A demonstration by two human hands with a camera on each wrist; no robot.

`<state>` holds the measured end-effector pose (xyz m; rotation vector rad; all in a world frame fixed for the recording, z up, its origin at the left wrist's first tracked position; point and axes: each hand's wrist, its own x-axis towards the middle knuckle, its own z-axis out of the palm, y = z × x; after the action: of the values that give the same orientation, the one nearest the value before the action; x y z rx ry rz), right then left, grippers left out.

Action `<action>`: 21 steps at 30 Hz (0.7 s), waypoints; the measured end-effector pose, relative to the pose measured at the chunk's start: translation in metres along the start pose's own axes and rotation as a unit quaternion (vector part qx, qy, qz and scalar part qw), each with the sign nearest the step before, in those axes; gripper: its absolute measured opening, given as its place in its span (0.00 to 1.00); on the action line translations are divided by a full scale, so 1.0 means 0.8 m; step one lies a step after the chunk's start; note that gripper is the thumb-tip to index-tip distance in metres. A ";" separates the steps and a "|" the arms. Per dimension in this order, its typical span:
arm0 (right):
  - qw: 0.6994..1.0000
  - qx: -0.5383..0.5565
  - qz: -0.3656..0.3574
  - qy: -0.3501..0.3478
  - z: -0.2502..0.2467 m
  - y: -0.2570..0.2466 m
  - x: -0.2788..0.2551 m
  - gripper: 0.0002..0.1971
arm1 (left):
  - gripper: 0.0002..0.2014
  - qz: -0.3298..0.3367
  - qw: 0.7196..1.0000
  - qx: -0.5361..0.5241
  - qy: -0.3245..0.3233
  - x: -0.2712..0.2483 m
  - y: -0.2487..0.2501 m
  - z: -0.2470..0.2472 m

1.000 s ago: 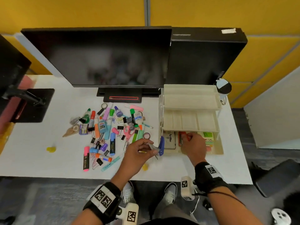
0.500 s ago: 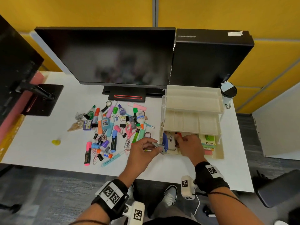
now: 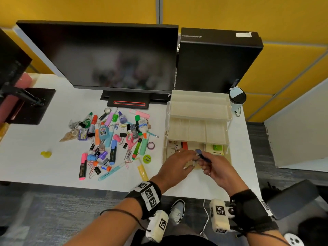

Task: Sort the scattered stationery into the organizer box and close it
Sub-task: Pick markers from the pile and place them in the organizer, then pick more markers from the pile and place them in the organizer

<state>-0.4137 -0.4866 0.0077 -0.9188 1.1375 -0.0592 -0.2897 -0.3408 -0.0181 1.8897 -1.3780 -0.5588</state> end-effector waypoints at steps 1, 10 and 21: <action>1.000 -0.021 -0.011 0.019 -0.001 0.002 0.007 0.13 | 0.22 -0.002 1.000 0.011 -0.023 -0.002 -0.003 0.001; 0.978 -0.136 -0.099 0.122 0.039 0.005 0.064 0.16 | 0.18 -0.022 0.997 0.076 -0.015 -0.042 -0.042 -0.021; 0.954 -0.184 -0.159 0.173 0.081 0.019 0.086 0.16 | 0.14 -0.043 0.998 0.038 0.029 -0.066 -0.063 -0.066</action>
<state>-0.3361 -0.4709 -0.0470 -1.4626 1.3375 -0.2890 -0.2384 -0.2668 -0.0257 2.0176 -1.3030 -0.4959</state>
